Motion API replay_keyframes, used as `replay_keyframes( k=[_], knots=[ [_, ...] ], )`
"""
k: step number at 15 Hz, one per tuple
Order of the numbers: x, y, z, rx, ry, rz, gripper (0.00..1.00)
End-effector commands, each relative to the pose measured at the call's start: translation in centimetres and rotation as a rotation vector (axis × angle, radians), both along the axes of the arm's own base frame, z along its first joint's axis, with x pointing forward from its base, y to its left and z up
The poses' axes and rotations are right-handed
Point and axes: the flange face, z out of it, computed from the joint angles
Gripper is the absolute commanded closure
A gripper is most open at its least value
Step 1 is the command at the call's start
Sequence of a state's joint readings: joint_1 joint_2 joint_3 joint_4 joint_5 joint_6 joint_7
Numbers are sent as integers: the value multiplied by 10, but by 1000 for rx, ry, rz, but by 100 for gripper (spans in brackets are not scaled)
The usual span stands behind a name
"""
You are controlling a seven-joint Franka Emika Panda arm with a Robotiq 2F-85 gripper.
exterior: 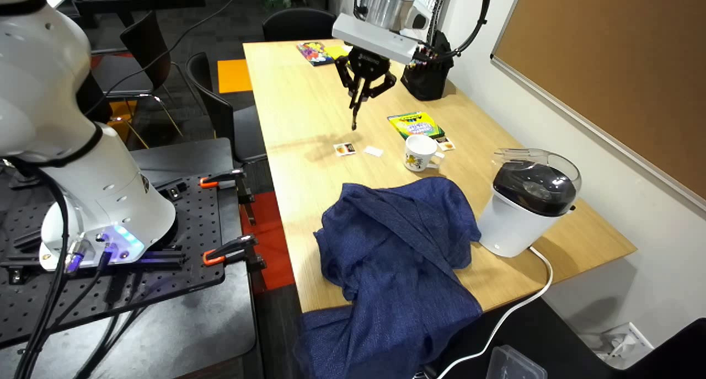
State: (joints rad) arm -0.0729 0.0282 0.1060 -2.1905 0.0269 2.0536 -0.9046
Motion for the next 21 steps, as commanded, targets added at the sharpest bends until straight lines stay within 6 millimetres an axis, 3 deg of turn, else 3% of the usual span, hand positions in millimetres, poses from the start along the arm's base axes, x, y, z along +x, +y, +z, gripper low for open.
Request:
replay_keyframes(
  k=[1,12,21],
  knots=[
    [-9,-4,-3,46,61,38,98],
    [10,-21,-104,159,-227,152,98],
    [12,-20,-152,320,-300,202,98]
  ],
)
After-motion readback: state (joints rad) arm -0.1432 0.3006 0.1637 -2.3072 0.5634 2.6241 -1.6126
